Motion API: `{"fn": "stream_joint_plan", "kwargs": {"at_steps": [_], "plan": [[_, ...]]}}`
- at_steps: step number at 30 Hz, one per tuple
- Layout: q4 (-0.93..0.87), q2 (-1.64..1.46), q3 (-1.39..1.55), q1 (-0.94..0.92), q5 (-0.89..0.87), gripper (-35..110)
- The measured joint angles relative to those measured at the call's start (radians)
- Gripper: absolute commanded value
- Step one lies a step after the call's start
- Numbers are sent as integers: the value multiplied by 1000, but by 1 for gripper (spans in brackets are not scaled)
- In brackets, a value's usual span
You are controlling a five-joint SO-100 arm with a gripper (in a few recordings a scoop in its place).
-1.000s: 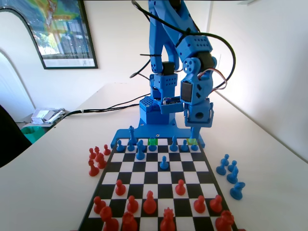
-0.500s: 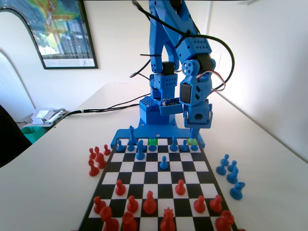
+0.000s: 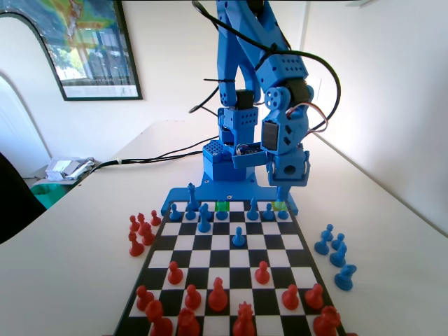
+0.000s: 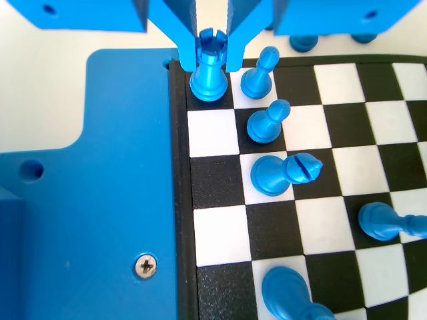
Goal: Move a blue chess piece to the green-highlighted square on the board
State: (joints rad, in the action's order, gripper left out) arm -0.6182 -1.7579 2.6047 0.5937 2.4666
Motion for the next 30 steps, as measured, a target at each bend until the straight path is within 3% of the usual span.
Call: {"fn": "stream_joint_plan", "kwargs": {"at_steps": [30], "plan": [[-249, -201, 0, -163, 38, 2]]}}
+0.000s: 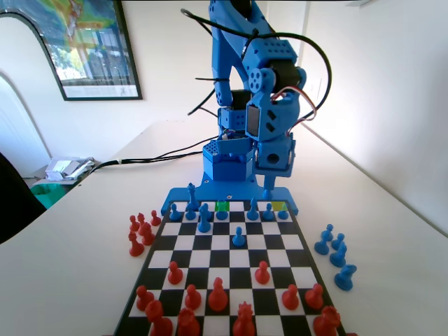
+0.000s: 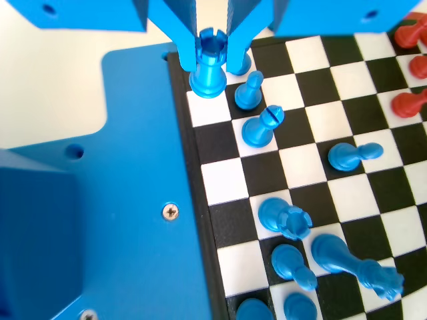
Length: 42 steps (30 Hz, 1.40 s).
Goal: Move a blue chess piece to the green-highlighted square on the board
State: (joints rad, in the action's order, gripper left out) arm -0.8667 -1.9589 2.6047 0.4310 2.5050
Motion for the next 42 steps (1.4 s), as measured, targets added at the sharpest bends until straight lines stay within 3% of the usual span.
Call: {"fn": "stream_joint_plan", "kwargs": {"at_steps": [27, 42], "plan": [[-44, -190, 161, -485, 239, 1], [127, -114, 210, -594, 291, 2]]}}
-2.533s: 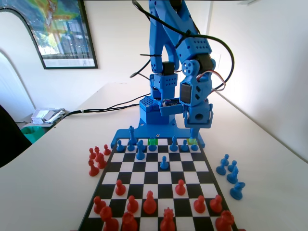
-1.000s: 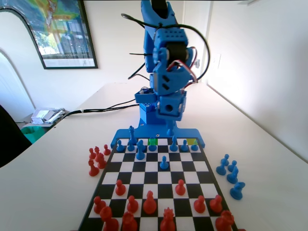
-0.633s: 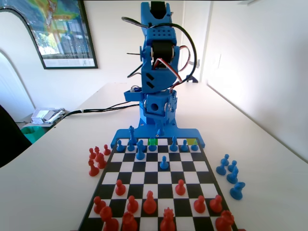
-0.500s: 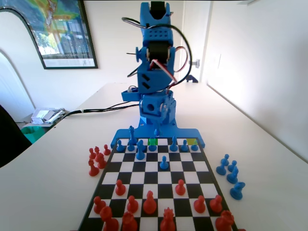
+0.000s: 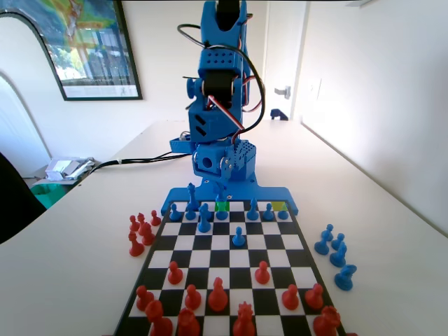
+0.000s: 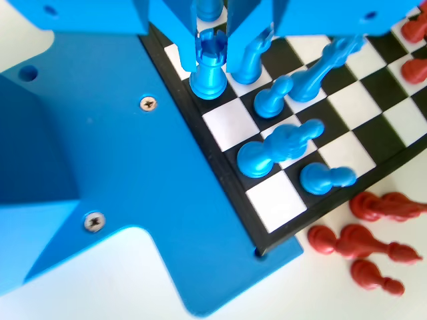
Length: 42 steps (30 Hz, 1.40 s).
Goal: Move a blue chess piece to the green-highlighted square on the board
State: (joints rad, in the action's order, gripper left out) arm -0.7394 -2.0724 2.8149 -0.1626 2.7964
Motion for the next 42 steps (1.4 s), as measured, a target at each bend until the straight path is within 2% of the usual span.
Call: {"fn": "stream_joint_plan", "kwargs": {"at_steps": [31, 42], "plan": [[156, 48, 51, 26, -28, 2], [183, 49, 64, 38, -37, 15]]}}
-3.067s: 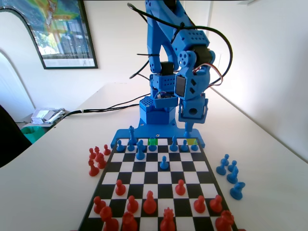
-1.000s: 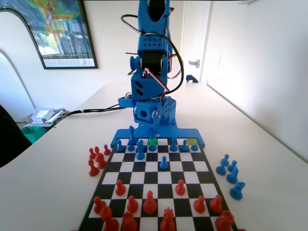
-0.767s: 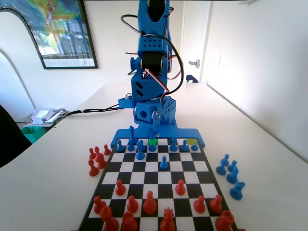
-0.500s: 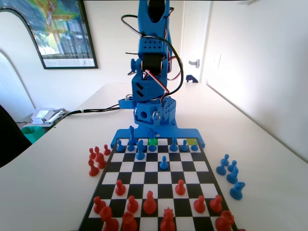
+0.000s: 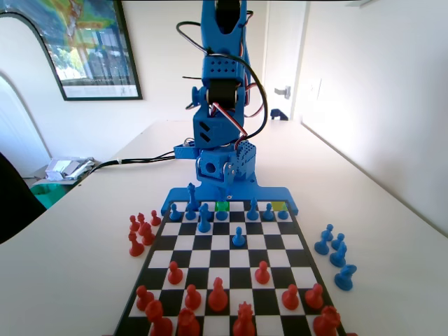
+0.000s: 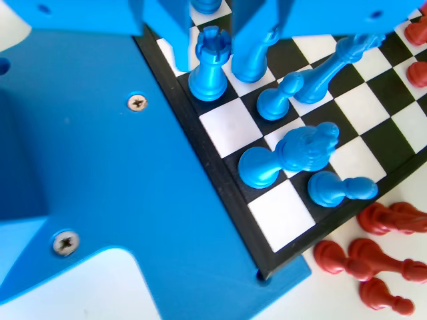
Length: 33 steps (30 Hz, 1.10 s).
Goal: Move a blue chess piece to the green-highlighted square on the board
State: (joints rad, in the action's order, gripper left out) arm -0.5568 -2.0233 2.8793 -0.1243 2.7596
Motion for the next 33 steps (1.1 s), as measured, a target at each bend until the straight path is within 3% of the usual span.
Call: {"fn": "stream_joint_plan", "kwargs": {"at_steps": [7, 18, 33], "plan": [[-11, 0, -3, -2, 0, 16], [-245, 0, -153, -2, -6, 15], [-859, -12, -581, -21, -37, 1]]}}
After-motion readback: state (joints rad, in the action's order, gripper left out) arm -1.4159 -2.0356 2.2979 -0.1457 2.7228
